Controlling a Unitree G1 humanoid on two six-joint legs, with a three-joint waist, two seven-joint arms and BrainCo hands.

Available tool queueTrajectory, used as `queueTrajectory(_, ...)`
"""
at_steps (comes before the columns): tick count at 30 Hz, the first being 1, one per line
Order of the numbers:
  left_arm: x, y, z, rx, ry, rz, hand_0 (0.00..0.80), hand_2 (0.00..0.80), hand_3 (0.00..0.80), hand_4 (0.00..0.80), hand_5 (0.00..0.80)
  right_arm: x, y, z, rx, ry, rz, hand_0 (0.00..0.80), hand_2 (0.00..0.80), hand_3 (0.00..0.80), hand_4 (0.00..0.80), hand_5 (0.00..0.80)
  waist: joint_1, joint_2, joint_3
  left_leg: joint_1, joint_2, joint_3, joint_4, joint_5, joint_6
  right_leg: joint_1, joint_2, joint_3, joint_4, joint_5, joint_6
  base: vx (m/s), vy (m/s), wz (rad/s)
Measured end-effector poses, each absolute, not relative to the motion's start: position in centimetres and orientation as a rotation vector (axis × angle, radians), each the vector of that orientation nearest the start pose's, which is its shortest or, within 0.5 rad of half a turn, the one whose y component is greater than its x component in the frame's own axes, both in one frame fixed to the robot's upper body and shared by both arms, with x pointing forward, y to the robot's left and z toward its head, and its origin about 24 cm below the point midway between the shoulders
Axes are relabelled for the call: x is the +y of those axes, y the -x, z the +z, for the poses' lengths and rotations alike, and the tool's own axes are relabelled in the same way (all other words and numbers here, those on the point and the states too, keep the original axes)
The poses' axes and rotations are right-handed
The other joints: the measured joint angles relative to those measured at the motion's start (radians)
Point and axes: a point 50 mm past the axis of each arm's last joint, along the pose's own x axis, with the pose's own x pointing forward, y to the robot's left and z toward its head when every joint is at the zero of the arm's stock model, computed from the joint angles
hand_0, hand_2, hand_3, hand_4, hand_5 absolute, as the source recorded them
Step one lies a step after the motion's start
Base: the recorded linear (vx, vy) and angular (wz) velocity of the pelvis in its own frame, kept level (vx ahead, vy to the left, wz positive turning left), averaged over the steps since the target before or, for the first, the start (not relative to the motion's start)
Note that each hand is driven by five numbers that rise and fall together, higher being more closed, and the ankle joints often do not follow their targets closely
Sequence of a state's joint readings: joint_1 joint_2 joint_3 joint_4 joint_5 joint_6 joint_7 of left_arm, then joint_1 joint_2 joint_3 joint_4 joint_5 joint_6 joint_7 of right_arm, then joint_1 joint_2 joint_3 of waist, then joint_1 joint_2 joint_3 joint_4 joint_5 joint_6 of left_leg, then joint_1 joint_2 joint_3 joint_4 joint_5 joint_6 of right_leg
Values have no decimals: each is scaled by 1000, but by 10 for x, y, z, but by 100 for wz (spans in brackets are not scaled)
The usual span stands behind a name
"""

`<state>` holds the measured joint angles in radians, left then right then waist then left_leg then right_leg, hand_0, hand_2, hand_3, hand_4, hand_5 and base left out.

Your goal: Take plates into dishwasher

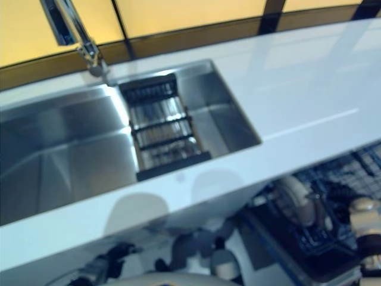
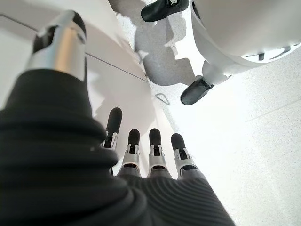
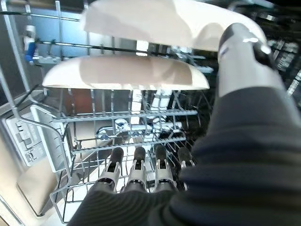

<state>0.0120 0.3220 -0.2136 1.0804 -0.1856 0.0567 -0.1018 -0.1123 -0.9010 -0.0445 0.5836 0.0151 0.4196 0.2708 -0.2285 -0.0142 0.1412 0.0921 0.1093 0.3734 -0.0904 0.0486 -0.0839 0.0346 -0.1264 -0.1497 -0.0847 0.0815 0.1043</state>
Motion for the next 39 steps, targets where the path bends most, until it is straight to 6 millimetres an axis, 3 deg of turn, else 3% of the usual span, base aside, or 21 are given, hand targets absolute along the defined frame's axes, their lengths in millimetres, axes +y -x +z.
queueTrajectory(14, 252, -99, -152, 1231, -190, 64, 0, 0, 0, 0, 0, -412, -199, 57, 761, 533, -329, 0, 0, 0, 0, 0, -9, -58, -25, 21, -7, 26, 0, -5, -2, 2, 1, 30, 1, 0, 0, 22, 96, -5)
queueTrajectory(16, 256, -93, -154, 1265, -198, 76, 0, 0, 0, 0, 0, -413, -198, 64, 716, 506, -351, 0, 0, 0, 0, 0, -34, -65, -32, 22, -11, 30, 0, -7, -1, 2, -1, 33, 1, 1, 3, 46, 57, -7)
queueTrajectory(19, 259, -88, -154, 1300, -203, 94, 0, 0, 0, 0, 0, -420, -186, 75, 658, 475, -427, 0, 0, 0, 0, 0, -59, -70, -35, 21, -14, 35, 3, -6, -3, -2, -3, 36, 3, 5, 5, -113, 32, -5)
queueTrajectory(21, 263, -85, -154, 1319, -198, 117, 0, 0, 0, 0, 0, -431, -168, 78, 626, 415, -539, 0, 0, 0, 0, 0, -60, -69, -28, 18, -12, 36, 2, -8, -1, -26, -2, 68, 49, 4, 9, -345, -15, -19)
queueTrajectory(23, 274, -82, -151, 1333, -203, 164, 0, 0, 0, 0, 0, -432, -156, 67, 612, 327, -635, 0, 0, 0, 0, 0, -56, -71, -25, 14, -11, 38, 2, -16, 12, -60, 3, 96, 70, 34, 42, -536, -113, -42)
queueTrajectory(24, 279, -81, -150, 1333, -203, 190, 0, 0, 0, 0, 0, -429, -154, 57, 618, 283, -656, 0, 0, 0, 0, 0, -53, -53, -16, -1, 4, 41, 1, -11, 23, -75, 5, 116, 52, 81, 89, -438, -157, -35)
queueTrajectory(25, 280, -83, -149, 1330, -206, 195, 0, 0, 0, 0, 0, -429, -152, 53, 621, 264, -666, 0, 0, 0, 0, 0, -55, -45, -11, -8, 11, 41, 0, -7, 27, -77, 10, 122, 40, 109, 113, -419, -262, -9)
queueTrajectory(26, 286, -88, -146, 1315, -202, 225, 0, 0, 0, 0, 0, -430, -140, 34, 676, 177, -721, 0, 0, 0, 0, 0, -52, -5, 4, -46, 61, 45, 2, 16, 37, -142, 14, 130, 214, 68, 76, -374, -323, 16)
queueTrajectory(27, 289, -90, -145, 1305, -203, 233, 0, 0, 0, 0, 0, -431, -130, 23, 713, 131, -765, 0, 0, 0, 0, 0, -43, 16, 4, -65, 78, 38, 9, 24, 36, -164, 4, 152, 341, 25, 61, -394, -351, 22)
queueTrajectory(29, 296, -92, -141, 1292, -222, 243, 0, 0, 0, 0, 0, -431, -106, 1, 793, 54, -855, 0, 0, 0, 0, 0, 2, 15, -23, -103, 92, 31, 47, 23, 34, -149, -43, 195, 464, -46, 80, -344, -294, 8)
queueTrajectory(31, 303, -87, -140, 1305, -240, 256, 0, 0, 0, 0, 0, -430, -98, -9, 813, -1, -901, 0, 0, 0, 0, 0, 24, -13, -40, -130, 85, 10, 72, 28, 25, -69, -73, 196, 370, -57, 95, -377, -307, 8)
queueTrajectory(32, 310, -87, -137, 1310, -258, 266, 0, 0, 0, 0, 0, -430, -89, -17, 822, -66, -957, 0, 0, 0, 0, 0, 49, -33, -42, -151, 85, 2, 88, 45, 9, 1, -76, 173, 232, -87, 121, -310, -248, 4)
queueTrajectory(33, 311, -88, -136, 1307, -259, 268, 0, 0, 0, 0, 0, -429, -89, -20, 821, -80, -971, 0, 0, 0, 0, 0, 56, -37, -41, -160, 89, 0, 98, 46, 8, 12, -71, 160, 203, -93, 121, -378, -296, -5)
queueTrajectory(34, 309, -91, -137, 1302, -255, 266, 0, 0, 0, 0, 0, -428, -90, -23, 807, -136, -998, 0, 0, 0, 0, 0, 80, -38, -41, -193, 107, -33, 121, 56, -5, 32, -52, 137, 139, -115, 117, -275, -216, 0)
queueTrajectory(36, 311, -98, -134, 1283, -259, 273, 0, 0, 0, 0, 0, -426, -91, -29, 807, -188, -1011, 0, 0, 0, 0, 0, 85, -58, -40, -234, 129, -61, 154, 76, -41, 54, -35, 121, 85, -175, 59, -330, -281, 24)
queueTrajectory(37, 306, -98, -136, 1284, -250, 265, 0, 0, 0, 0, 0, -425, -93, -30, 806, -196, -1011, 0, 0, 0, 0, 0, 86, -34, -44, -247, 155, -91, 150, 94, -44, 60, 4, 118, 84, -173, 43, -308, -271, 38)
queueTrajectory(39, 296, -98, -141, 1282, -229, 247, 0, 0, 0, 0, 0, -425, -87, -33, 828, -194, -1020, 0, 0, 0, 0, 0, 97, -21, -48, -245, 201, -115, 137, 113, -59, 63, 55, 111, 88, -184, 14, -254, -191, 23)
